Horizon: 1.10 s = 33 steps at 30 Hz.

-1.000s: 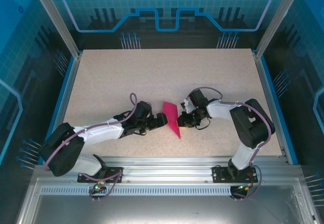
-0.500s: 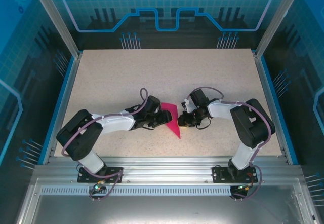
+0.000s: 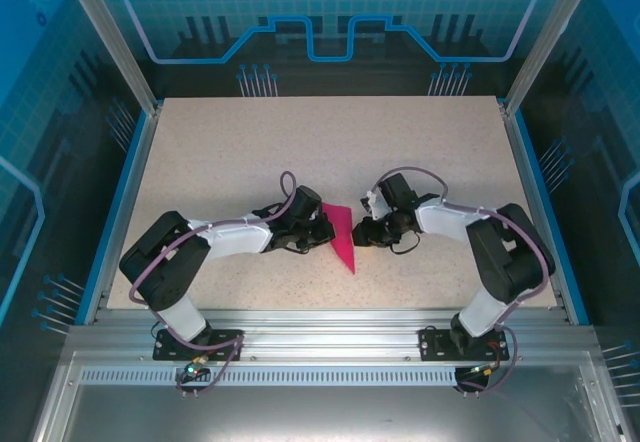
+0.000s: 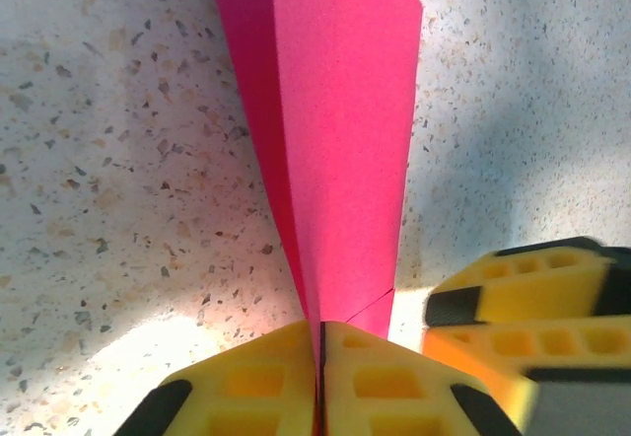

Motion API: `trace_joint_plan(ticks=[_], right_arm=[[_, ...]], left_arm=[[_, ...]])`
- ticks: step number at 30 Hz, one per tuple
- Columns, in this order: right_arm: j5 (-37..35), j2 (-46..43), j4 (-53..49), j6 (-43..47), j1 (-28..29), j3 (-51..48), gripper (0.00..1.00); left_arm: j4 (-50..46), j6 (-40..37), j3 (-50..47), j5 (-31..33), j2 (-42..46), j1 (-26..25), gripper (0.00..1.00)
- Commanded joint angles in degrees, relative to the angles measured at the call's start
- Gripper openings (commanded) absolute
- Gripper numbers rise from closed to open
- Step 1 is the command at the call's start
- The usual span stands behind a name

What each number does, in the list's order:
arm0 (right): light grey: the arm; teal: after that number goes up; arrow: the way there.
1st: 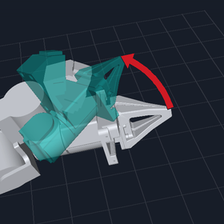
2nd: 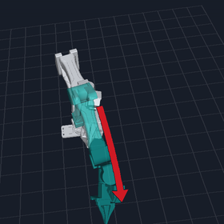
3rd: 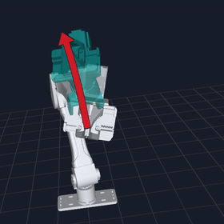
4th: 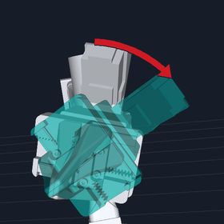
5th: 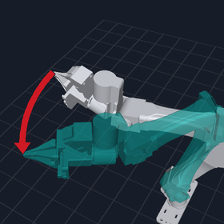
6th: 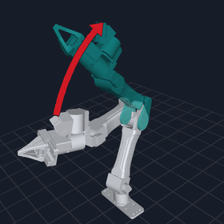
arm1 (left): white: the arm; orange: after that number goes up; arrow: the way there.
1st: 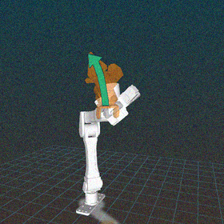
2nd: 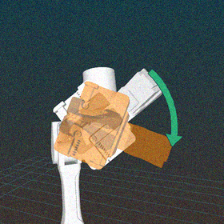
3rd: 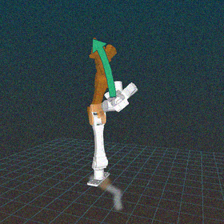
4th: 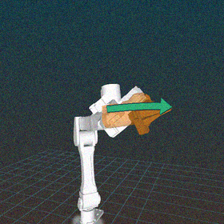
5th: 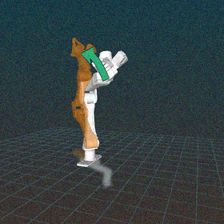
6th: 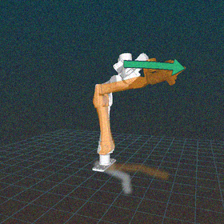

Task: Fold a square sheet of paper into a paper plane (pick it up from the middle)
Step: Fold the wing for the fifth time at the center of the table.

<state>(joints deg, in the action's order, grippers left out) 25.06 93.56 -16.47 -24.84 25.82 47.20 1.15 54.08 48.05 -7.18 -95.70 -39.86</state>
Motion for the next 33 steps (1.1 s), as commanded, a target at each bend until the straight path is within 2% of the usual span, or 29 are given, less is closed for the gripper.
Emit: trace_joint_plan(ticks=[1,5,10,14,18,20,23,27,31,33], right_arm=[[-5.45,-6.19,-0.37,3.58,0.01,-2.72,0.34],[-9.7,-11.79,3.22,5.94,4.31,-6.68,0.39],[-16.66,-18.89,9.99,5.31,10.04,-13.01,0.39],[-21.21,-27.28,11.45,4.65,12.36,-16.79,0.48],[-26.24,-36.72,10.97,4.1,12.45,-20.15,0.68],[-27.13,-39.6,8.94,5.27,12.13,-19.86,0.74],[-29.6,-41.49,4.94,5.49,11.63,-18.08,0.83],[-31.38,-42.34,5.41,6.3,11.19,-18.09,0.89],[-26.74,-40.65,6.81,10.33,11.02,-18.21,0.92],[-27.32,-38.97,4.46,8.4,10.98,-16.84,0.99]], left_arm=[[-2.54,0.83,2.04,-0.62,0.43,0.33,0.07],[-3.27,1.33,3.05,-1.07,0.17,0.37,0.06],[-2.94,1.81,3.25,-1.76,0.16,0.35,0.06],[-2.56,1.9,3.32,-2.31,-0.07,0.32,0.06],[-2.66,1.64,3.83,-2.91,-0.69,0.28,0.06],[-2.29,1.64,3.74,-3.05,-0.96,0.22,0.06],[-1.11,1.98,3.39,-3.5,-1.46,0.27,0.06],[-0.74,2.0,3.55,-3.91,-1.85,0.29,0.06],[-0.8,1.9,3.47,-3.87,-1.85,0.28,0.06],[-0.83,1.9,3.59,-3.89,-2.02,0.25,0.06]])
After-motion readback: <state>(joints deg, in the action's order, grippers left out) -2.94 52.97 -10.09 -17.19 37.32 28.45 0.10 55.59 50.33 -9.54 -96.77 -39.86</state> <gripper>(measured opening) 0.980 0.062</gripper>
